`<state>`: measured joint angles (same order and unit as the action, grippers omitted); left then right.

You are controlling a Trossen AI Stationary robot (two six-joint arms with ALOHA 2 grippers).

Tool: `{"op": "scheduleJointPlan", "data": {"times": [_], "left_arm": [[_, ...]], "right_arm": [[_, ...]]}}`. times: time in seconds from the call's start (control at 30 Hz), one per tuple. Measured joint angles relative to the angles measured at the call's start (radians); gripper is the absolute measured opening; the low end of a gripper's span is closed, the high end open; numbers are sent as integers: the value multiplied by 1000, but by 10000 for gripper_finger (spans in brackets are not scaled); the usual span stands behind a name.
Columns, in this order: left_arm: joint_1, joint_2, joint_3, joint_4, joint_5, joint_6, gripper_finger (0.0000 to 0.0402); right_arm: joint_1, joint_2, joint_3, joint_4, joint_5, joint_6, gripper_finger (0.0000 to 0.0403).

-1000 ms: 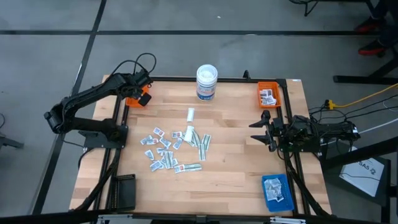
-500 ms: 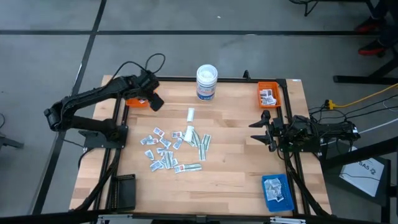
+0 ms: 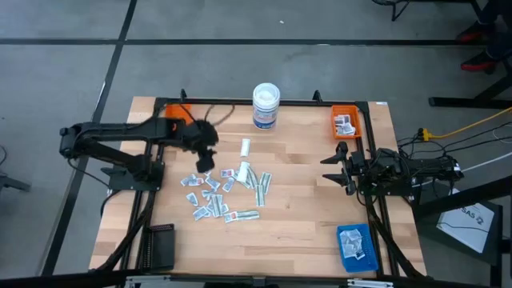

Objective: Pick & Place First Aid Supplies
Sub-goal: Put the orange ointment pack into the left orange bin

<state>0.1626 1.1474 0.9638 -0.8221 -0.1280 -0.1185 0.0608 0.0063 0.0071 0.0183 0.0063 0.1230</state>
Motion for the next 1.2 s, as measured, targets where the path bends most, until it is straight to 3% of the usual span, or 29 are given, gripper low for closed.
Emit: {"op": "scheduleJointPlan", "data": {"times": [0.3,0.53,0.73,0.9,1.03,1.2], "left_arm": [[-217,40,1,-66,-16,-106,130],[-330,148,1,-168,-51,-143,129],[-363,305,0,-190,-69,-62,129],[-367,423,0,-192,-150,13,129],[-367,483,0,-192,-224,48,129],[-365,531,0,-176,-237,89,129]], "right_arm": [[0,0,0,0,0,0,245],[0,0,0,-1,-7,0,245],[0,0,0,-1,-10,0,245],[0,0,0,-1,-10,0,245],[0,0,0,-1,-9,0,245],[0,0,0,-1,-9,0,245]]}}
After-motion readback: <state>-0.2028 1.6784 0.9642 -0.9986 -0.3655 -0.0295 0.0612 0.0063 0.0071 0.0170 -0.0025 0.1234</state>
